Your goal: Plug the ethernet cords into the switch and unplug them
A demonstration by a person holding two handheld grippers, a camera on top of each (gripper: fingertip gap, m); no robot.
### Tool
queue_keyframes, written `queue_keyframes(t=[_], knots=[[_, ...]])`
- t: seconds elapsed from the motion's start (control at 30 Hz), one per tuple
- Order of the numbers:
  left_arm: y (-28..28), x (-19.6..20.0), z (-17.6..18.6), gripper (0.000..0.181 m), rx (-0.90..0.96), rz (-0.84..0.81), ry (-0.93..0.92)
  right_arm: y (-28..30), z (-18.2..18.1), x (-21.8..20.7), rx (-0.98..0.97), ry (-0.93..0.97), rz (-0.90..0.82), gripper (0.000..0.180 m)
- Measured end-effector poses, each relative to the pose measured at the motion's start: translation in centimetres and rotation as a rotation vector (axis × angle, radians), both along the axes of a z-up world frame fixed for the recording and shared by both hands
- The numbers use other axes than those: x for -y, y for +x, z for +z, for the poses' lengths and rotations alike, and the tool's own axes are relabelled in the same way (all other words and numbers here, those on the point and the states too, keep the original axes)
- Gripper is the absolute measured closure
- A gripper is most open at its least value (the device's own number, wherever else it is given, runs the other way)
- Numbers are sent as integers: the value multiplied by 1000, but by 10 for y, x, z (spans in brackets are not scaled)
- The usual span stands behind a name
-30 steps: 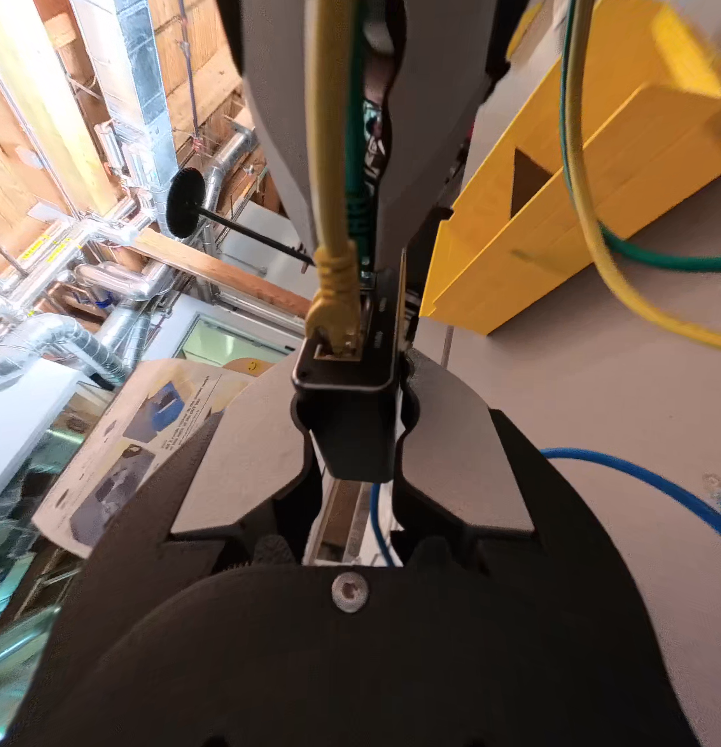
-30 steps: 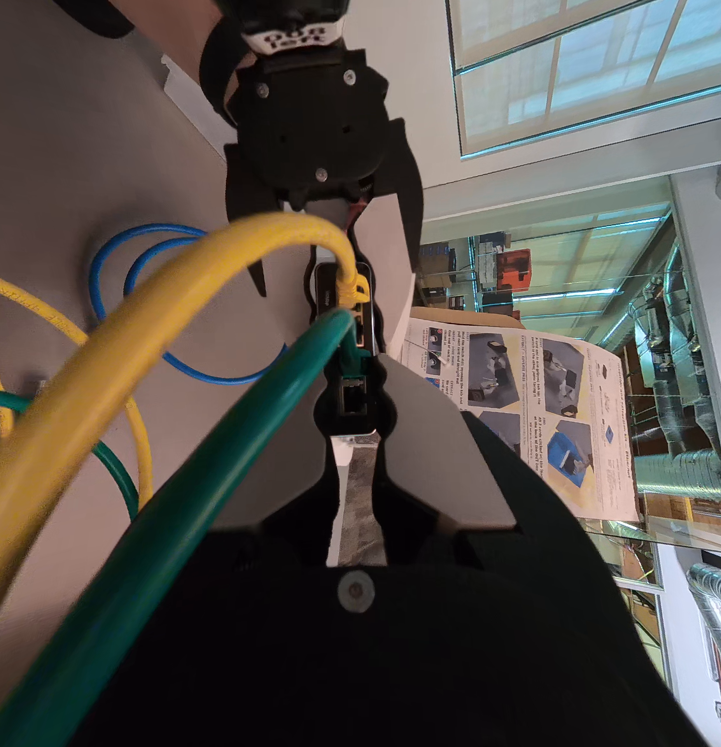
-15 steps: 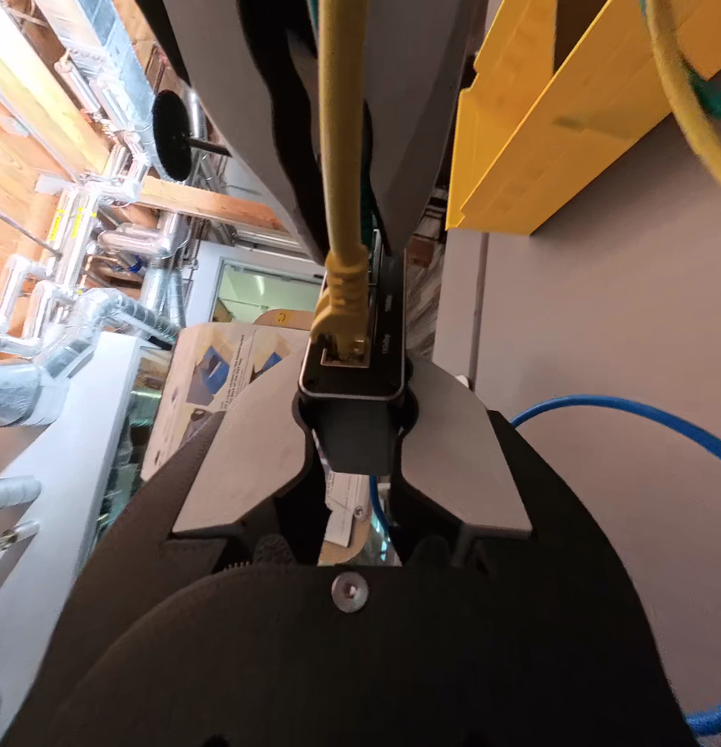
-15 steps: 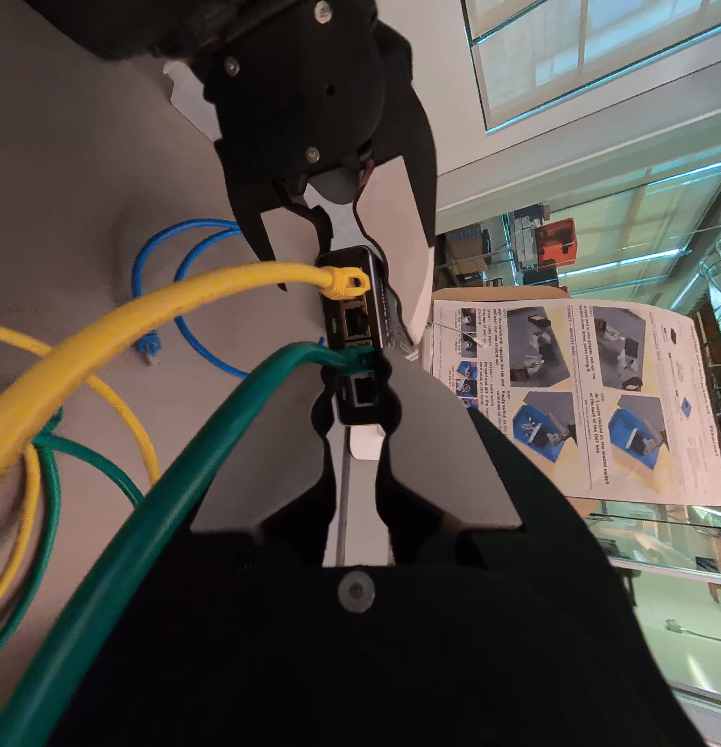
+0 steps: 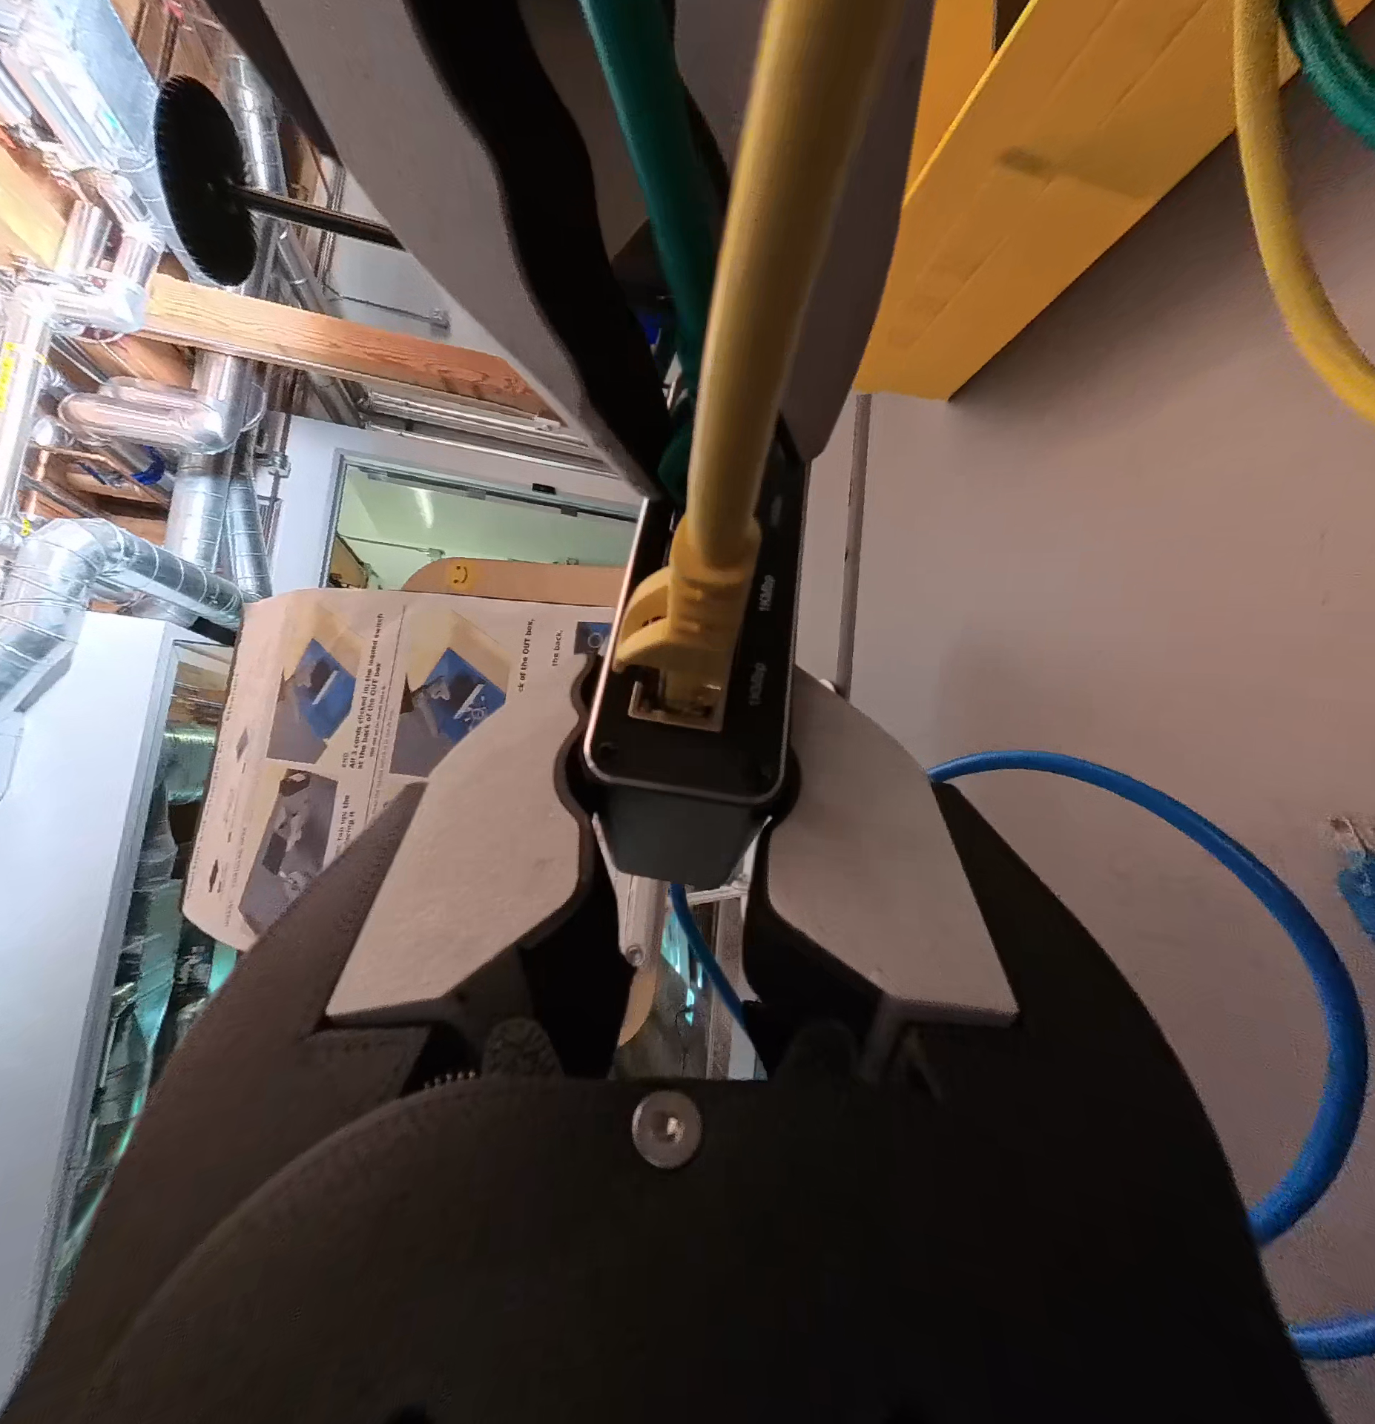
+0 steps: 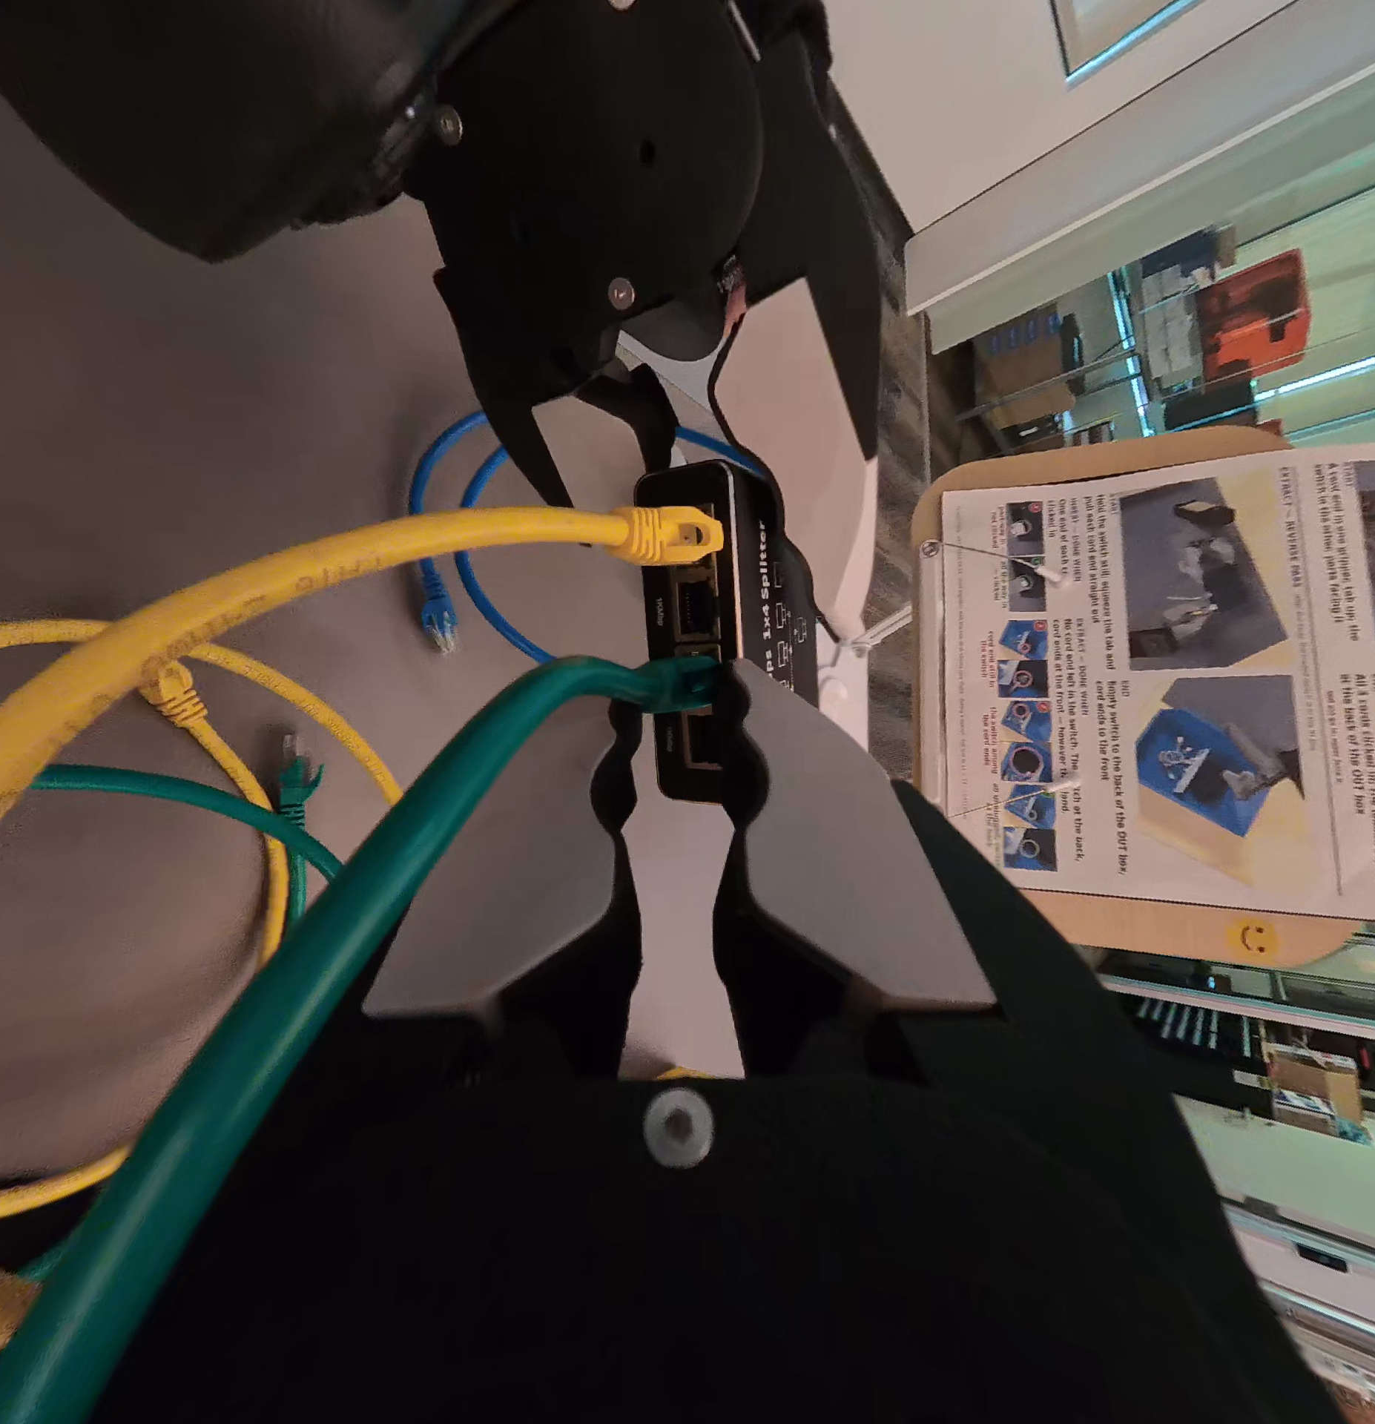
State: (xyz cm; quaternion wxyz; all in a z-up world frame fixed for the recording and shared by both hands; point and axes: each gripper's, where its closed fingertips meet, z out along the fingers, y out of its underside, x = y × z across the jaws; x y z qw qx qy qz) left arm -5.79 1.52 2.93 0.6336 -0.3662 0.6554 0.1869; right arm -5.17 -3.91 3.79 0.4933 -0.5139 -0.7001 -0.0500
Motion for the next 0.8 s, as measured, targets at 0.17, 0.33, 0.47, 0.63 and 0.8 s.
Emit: queue_keyframes(t=[0.17,0.33,0.47,0.63,0.8], knots=[[-1,-6,-2,142,13,8,-24,-1,-1,5,-3,-22,26,162],[-63,-43,43,144,187,144,-148,-24,-14,16,32,-76,110,165],[-79,-44,53,144,164,178,-90,4,-2,-24,-42,-11,-66,165],[-83,-29,58,145,140,60,-104,44,-30,-67,-18,-116,-291,164],[-90,-39,51,145,111,106,-119,48,-90,-71,189,-255,-315,162]])
